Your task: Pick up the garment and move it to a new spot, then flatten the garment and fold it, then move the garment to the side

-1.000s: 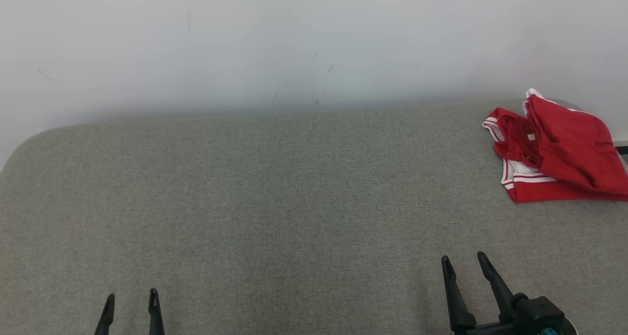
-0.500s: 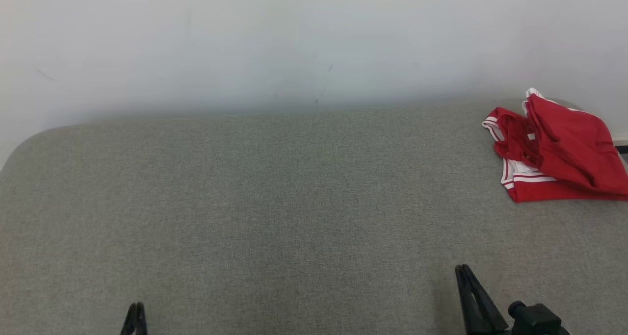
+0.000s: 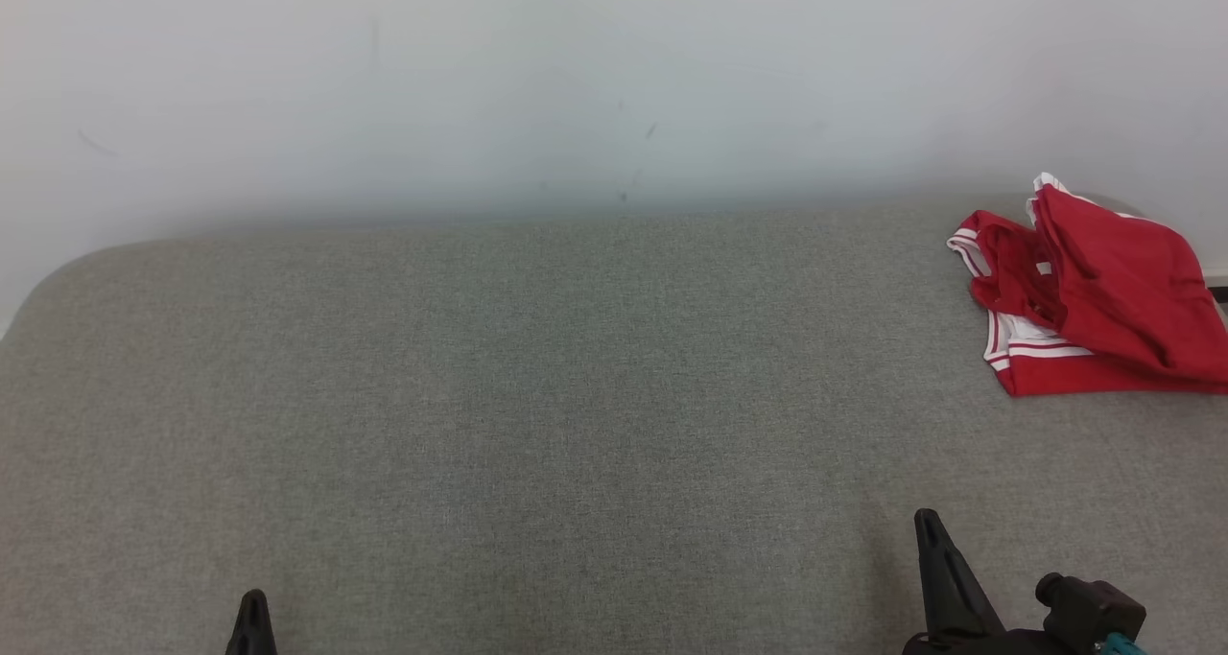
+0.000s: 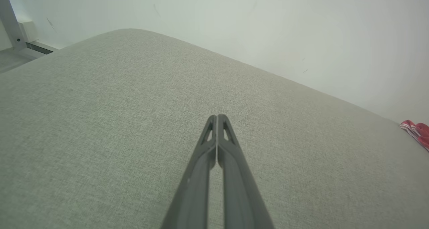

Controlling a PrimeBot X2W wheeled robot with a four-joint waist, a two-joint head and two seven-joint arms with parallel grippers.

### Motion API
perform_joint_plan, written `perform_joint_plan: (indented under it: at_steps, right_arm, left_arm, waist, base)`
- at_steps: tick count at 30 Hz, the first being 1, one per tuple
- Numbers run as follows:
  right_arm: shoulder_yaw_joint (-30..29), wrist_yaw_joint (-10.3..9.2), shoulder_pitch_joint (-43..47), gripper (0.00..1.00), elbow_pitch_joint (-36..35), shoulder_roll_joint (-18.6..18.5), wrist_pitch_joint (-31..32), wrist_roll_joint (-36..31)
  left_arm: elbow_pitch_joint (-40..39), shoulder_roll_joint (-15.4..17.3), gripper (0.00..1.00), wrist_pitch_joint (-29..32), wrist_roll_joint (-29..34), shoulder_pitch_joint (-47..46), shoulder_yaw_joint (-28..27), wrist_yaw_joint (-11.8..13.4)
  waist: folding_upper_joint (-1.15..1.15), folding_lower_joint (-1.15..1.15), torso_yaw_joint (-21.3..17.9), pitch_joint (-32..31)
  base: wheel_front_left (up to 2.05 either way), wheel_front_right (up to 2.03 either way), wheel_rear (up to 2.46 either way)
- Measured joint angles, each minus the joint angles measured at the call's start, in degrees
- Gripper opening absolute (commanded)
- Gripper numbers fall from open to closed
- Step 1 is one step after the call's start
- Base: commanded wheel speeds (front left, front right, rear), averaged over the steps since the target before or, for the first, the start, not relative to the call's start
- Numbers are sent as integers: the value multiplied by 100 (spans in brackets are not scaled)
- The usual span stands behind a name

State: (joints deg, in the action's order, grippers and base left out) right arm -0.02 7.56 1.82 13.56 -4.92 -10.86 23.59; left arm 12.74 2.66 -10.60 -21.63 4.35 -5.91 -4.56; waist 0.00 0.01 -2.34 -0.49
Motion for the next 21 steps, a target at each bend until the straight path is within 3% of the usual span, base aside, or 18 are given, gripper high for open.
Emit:
perform_joint_plan:
  at_steps: [21]
  right_arm:
    - [-176, 0, -214, 0, 11, 42, 485, 1925]
  left_arm:
    - [12, 1, 0, 465, -1965, -256, 3, -83]
  waist:
    - [0, 0, 44, 13]
  base:
    - [0, 0, 0]
